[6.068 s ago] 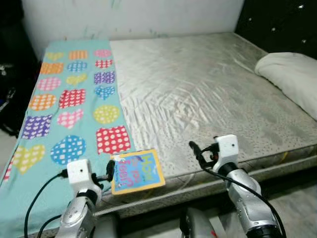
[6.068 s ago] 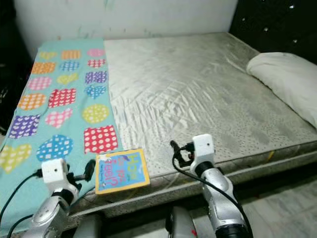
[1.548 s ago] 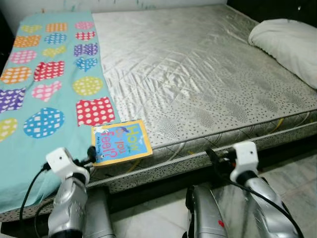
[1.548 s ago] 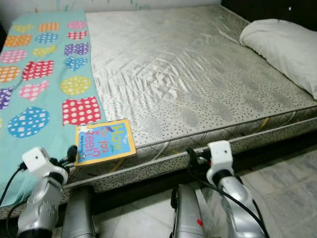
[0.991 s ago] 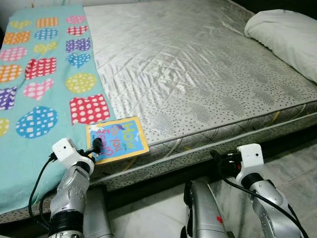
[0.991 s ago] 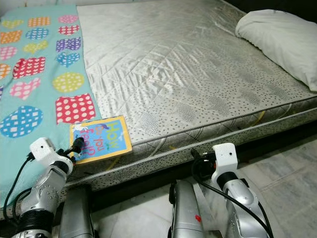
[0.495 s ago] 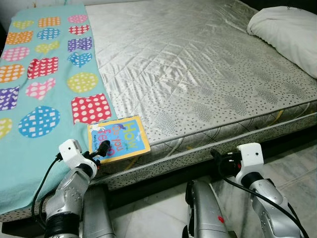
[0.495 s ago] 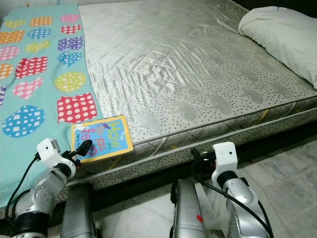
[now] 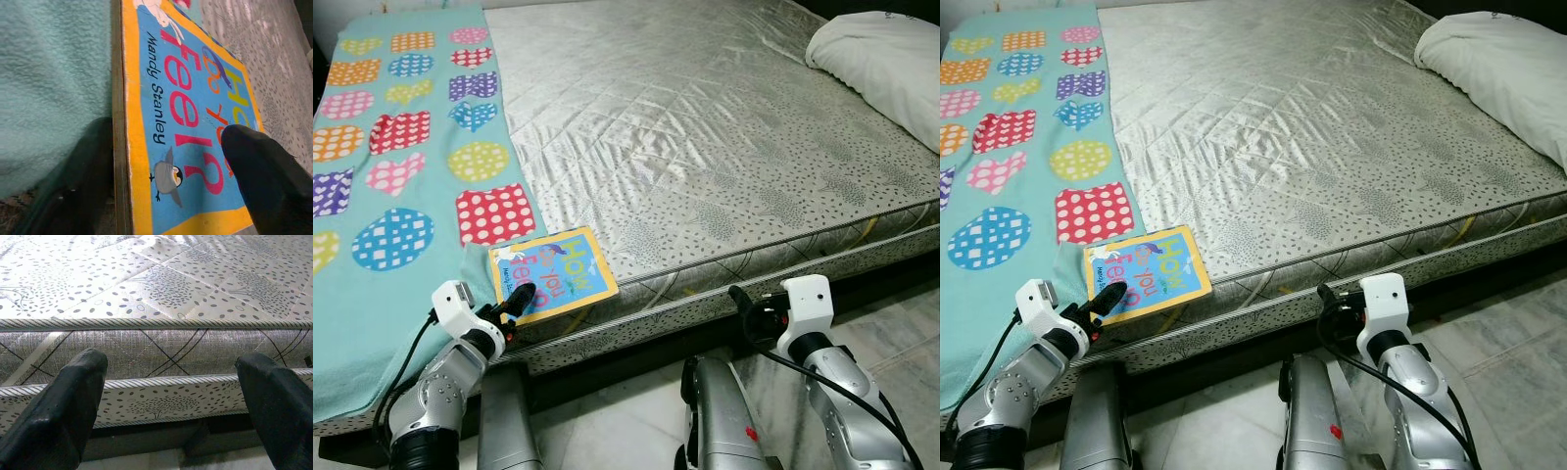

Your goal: Clean up the room

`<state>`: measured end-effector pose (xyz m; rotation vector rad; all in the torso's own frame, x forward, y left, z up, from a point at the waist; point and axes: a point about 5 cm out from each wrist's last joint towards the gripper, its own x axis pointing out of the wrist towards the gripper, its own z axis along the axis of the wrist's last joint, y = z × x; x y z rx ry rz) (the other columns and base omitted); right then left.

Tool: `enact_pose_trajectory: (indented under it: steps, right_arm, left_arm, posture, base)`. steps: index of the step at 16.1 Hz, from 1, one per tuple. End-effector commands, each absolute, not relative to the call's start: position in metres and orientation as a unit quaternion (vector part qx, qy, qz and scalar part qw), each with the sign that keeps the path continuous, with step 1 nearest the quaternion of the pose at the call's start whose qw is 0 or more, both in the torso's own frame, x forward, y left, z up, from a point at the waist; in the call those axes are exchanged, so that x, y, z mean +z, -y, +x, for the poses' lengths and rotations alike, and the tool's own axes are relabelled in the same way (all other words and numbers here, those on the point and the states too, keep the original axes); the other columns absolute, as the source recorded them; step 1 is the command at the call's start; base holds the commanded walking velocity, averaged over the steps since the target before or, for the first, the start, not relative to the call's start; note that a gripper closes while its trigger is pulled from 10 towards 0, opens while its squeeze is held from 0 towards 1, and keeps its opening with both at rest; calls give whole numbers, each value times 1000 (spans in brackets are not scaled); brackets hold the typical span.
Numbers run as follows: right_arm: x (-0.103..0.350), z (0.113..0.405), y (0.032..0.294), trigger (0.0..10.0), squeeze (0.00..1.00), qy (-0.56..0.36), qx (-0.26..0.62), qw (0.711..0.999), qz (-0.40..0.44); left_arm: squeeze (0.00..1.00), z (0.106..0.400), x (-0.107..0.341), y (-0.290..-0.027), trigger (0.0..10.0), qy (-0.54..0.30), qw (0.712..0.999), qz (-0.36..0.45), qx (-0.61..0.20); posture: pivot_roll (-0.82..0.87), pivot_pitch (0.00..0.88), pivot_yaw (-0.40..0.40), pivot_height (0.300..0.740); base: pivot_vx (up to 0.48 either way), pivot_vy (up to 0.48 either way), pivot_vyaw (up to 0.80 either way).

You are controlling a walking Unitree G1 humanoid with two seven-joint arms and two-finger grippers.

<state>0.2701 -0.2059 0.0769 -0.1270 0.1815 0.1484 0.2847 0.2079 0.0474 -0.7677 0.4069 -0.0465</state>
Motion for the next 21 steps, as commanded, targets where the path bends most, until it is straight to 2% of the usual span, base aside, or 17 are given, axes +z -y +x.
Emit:
enact_pose_trajectory:
  steps: [1,16,21]
  right_arm:
    - [76,270,207,10000,0,-91,69,991,-65]
    - [75,271,210,10000,0,-90,50,992,-76]
    - [75,272,210,10000,0,-90,46,992,-78]
  left_arm:
    - [0,281,40,-198,0,-215,896,-386,-39]
    - [0,288,51,-204,0,-139,899,-414,-38]
    - [0,290,55,-201,0,-125,878,-459,-59]
  posture:
    - [-178,103,-30,509]
    - [-180,108,-29,509]
    - [-180,106,-29,509]
  base:
    - [0,0,0]
    - [0,0,0]
    - [0,0,0]
